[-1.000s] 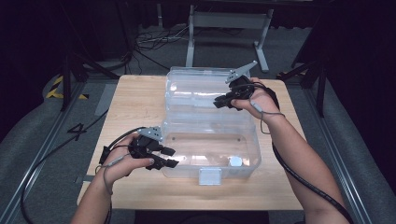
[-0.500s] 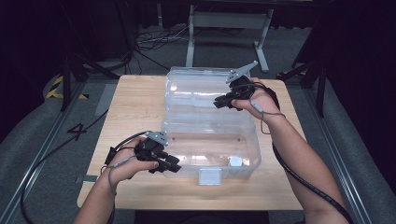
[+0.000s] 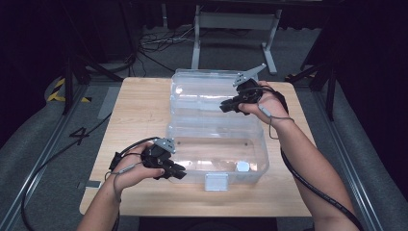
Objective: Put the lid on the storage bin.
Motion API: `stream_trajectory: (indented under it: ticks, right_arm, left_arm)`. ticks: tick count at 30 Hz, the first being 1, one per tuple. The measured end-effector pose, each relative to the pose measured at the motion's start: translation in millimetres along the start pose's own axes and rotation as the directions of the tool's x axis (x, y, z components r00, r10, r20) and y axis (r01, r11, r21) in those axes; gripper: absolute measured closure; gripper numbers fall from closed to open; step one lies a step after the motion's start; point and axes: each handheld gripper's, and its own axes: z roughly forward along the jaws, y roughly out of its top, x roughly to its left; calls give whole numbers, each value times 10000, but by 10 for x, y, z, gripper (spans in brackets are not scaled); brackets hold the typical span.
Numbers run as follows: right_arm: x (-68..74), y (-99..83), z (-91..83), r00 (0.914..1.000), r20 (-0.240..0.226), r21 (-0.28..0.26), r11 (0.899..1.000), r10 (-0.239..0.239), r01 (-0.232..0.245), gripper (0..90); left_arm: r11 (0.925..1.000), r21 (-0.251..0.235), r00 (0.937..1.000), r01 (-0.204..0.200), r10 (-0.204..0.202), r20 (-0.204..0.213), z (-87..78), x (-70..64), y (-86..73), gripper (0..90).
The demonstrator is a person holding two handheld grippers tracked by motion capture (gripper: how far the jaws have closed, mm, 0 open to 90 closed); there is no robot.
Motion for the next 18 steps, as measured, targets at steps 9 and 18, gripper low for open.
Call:
stream_trajectory:
  ticks: [9,18]
  right_arm:
    - [43,-9,-11,10000,50,-31,10000,32,-32,791]
    - [151,-15,-58,9997,80,-88,9997,-247,248,791]
  left_arm:
    - [9999,-9,9999,115,-115,-62,7,-15,-7,750]
    - [9999,-32,9998,157,-157,-140,18,-21,-16,748]
